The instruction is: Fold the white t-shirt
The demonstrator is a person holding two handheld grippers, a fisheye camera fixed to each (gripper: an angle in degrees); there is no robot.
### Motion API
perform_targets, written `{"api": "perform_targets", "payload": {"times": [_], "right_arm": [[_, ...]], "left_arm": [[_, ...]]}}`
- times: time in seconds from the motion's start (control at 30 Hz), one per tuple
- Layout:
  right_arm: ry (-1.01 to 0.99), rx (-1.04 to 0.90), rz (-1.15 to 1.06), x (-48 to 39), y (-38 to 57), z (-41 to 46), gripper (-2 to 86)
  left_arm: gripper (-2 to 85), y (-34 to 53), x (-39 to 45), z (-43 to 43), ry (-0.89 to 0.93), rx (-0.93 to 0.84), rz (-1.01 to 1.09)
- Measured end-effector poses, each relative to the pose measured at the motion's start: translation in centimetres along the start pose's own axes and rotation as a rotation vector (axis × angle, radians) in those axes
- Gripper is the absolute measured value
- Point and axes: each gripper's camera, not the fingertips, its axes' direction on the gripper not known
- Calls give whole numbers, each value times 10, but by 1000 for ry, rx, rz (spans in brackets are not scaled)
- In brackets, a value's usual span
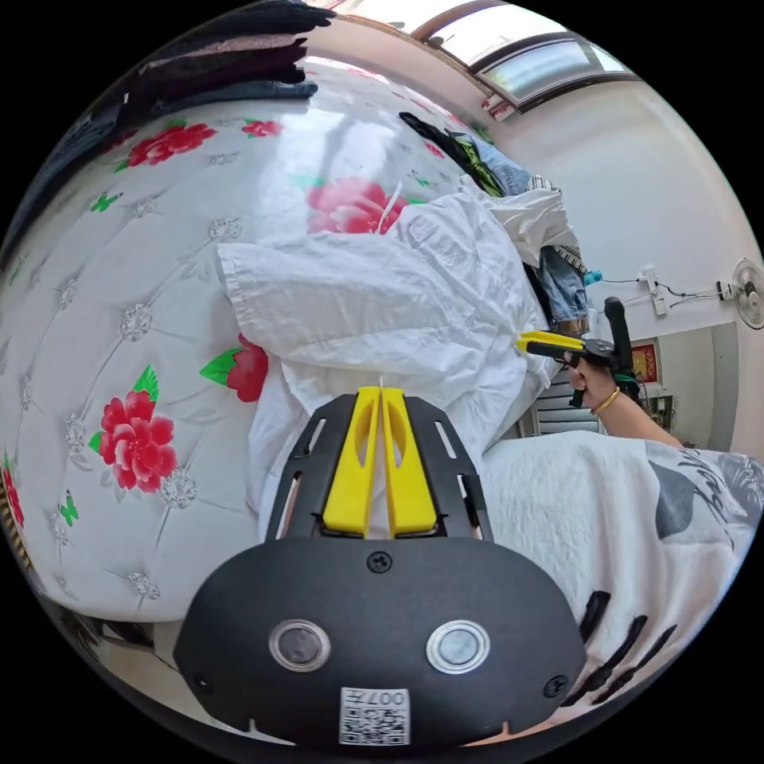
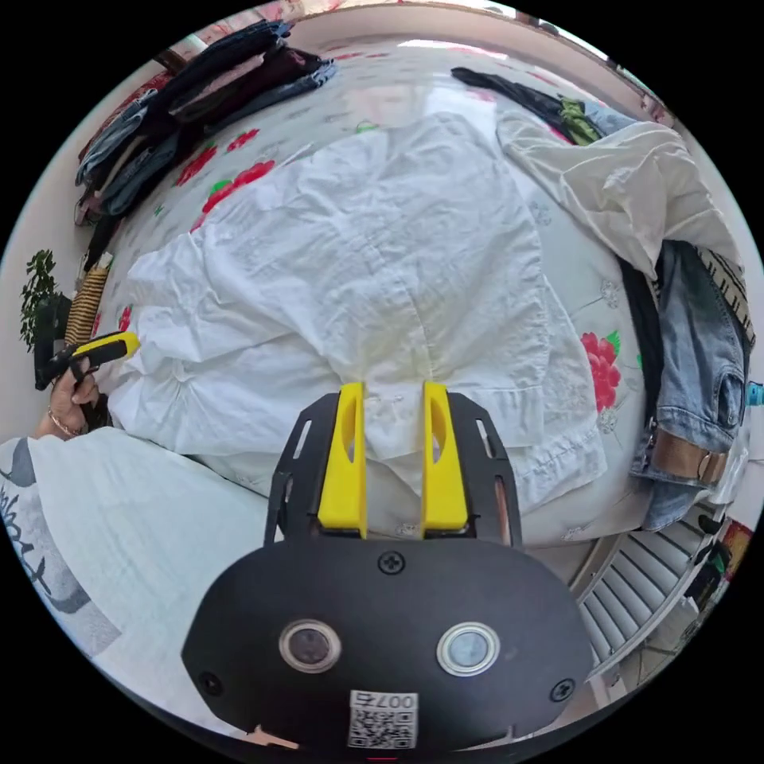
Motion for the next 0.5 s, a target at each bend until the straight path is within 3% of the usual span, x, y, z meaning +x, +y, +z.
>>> {"api": "perform_targets", "payload": {"times": [0.07,0.33,0.5], "right_arm": [[14,45,23,4,-7,-16,13],[-71,626,-189,6,-32,-193,0],[-15,828,-293,-13,-116,-272,6]], "left_arm": [[-8,6,0,-33,14,84,2],[-9,19,-6,-168,65,464,-26],[-6,-75,1,-241,-147,632,-1]]}}
